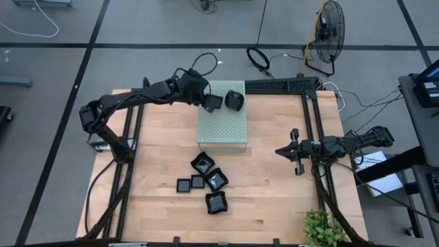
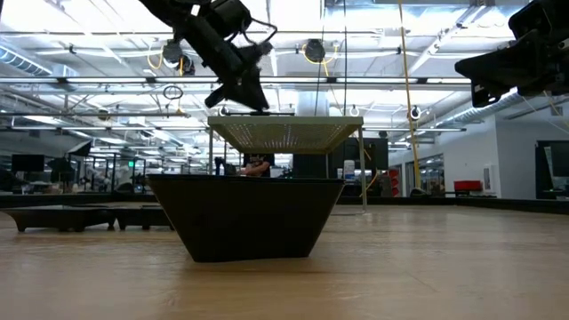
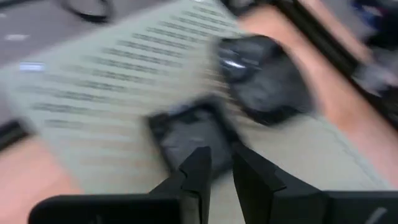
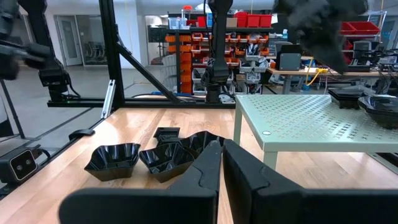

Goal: Pick & Place Mini shaped plates
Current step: Stack the black square plate on top of the other square plates on the shelf

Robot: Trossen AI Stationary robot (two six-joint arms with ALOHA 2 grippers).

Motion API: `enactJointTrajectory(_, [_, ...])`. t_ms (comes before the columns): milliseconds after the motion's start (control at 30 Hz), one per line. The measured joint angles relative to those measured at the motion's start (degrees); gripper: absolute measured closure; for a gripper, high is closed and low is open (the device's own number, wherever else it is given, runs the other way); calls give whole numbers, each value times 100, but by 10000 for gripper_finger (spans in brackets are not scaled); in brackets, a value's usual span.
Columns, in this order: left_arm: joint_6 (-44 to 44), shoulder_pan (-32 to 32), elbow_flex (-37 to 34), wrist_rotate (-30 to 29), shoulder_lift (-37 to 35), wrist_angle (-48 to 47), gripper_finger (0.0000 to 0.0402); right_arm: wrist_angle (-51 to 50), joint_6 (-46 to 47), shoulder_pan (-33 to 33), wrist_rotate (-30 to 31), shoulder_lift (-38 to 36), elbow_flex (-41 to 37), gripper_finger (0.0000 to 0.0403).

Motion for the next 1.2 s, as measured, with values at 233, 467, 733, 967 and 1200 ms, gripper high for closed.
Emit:
enactJointTrajectory(233, [305,-664,-2,1094,-396,-1104,335,0,0,2,0,-1,-2,396])
enactJointTrajectory(467, [-672,-2081,0,490,-765,-2296,334,-1,1,0,0,0,0,394])
enactJointTrajectory(733, [-3977,-4099,-1,-725,-746,-3128,334,0,2,0,0,-1,0,394])
enactJointTrajectory(967, [-6629,-5476,-3,-1697,-482,-3416,334,-2,2,2,0,-1,0,396])
enactJointTrajectory(1200, [-8793,-6060,-154,-1598,41,-4254,334,-16,2,2,0,-1,-1,396])
